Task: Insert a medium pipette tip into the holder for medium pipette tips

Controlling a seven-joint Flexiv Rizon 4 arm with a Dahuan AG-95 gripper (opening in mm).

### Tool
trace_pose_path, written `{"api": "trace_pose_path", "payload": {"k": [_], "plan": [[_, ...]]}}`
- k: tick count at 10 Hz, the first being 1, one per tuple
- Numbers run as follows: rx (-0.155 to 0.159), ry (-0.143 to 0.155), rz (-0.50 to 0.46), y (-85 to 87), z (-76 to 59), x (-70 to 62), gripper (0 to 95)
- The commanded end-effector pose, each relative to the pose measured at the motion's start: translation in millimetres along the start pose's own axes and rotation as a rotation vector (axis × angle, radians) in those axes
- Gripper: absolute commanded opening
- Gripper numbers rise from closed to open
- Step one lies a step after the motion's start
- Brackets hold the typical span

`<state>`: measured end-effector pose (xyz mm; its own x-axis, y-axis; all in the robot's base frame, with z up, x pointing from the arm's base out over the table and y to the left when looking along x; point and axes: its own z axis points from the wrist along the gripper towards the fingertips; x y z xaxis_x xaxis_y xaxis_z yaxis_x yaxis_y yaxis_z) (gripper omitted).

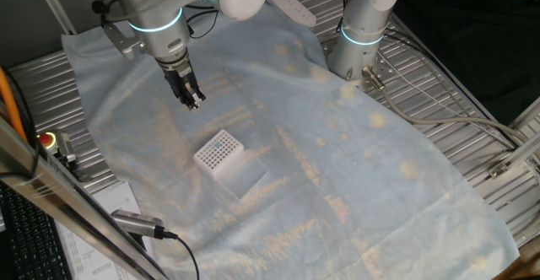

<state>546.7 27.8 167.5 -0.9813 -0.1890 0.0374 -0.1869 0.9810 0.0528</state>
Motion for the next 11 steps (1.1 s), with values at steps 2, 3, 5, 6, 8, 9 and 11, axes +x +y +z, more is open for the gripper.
{"api": "trace_pose_path", "payload": {"k": [2, 3, 5, 6, 8, 9, 11], "plan": [[0.084, -0.002, 0.133, -0.4, 1.3, 2.3, 0.0], [0.085, -0.003, 0.134, -0.8, 2.8, 4.8, 0.0], [0.092, -0.002, 0.136, -1.2, 4.4, 7.9, 0.0], [0.096, -0.002, 0.137, -1.5, 5.0, 9.3, 0.0], [0.098, -0.004, 0.136, -10.6, 4.1, 16.6, 0.0], [0.098, -0.004, 0.131, -14.9, 3.5, 18.2, 0.0], [0.093, -0.005, 0.119, -27.8, 3.5, 22.7, 0.0]]}}
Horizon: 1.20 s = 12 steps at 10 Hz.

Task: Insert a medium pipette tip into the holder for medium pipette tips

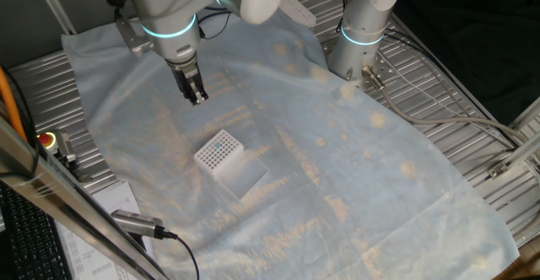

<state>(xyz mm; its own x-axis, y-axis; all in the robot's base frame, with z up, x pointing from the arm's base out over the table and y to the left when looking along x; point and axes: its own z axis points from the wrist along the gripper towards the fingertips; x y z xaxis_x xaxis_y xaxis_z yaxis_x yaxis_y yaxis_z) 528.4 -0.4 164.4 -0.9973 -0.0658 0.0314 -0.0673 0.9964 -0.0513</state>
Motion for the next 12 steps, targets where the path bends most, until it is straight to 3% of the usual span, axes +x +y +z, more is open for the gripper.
{"api": "trace_pose_path", "payload": {"k": [1, 3, 12], "plan": [[-0.008, 0.001, 0.005, -12.5, 1.2, 2.0, 0.0], [-0.048, -0.003, 0.004, -24.5, -1.2, 7.2, 0.0], [-0.024, -0.008, 0.005, -27.9, -2.8, 9.3, 0.0]]}}
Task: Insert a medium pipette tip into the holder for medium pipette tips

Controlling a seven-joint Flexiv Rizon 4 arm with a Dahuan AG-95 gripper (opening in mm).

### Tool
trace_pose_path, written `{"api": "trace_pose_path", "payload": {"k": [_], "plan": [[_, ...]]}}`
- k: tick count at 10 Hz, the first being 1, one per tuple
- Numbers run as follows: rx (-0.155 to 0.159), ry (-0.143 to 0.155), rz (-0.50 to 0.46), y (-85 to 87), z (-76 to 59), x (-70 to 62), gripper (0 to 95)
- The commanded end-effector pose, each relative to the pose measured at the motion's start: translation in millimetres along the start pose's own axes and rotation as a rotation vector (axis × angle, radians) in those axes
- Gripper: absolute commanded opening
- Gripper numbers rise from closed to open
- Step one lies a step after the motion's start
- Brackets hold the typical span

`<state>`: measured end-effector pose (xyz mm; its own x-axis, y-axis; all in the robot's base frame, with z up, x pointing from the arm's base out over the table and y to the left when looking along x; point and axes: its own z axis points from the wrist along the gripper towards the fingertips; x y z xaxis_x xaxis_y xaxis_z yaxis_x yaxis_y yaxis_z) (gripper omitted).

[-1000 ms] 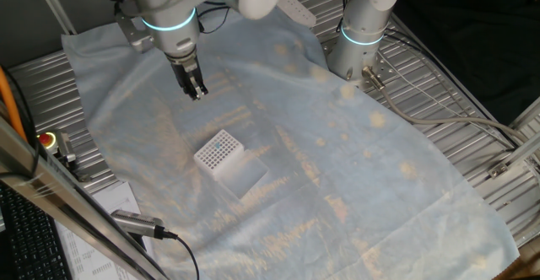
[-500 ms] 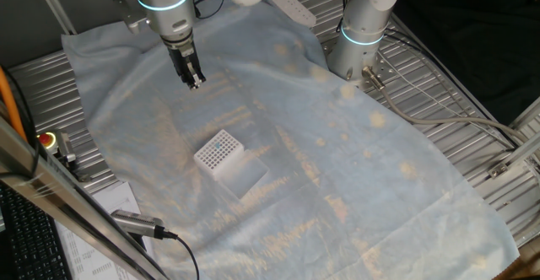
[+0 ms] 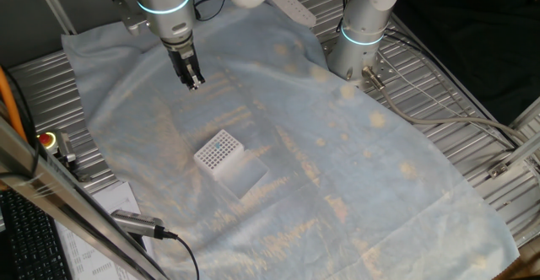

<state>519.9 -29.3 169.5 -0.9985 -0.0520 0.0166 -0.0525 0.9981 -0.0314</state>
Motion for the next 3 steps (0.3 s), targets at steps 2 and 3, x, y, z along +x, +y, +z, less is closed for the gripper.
{"api": "trace_pose_path", "payload": {"k": [2, 3], "plan": [[-0.008, 0.006, -0.008, 0.6, 0.5, -1.3, 0.0], [-0.008, 0.006, -0.007, 0.6, 0.5, -1.3, 0.0]]}}
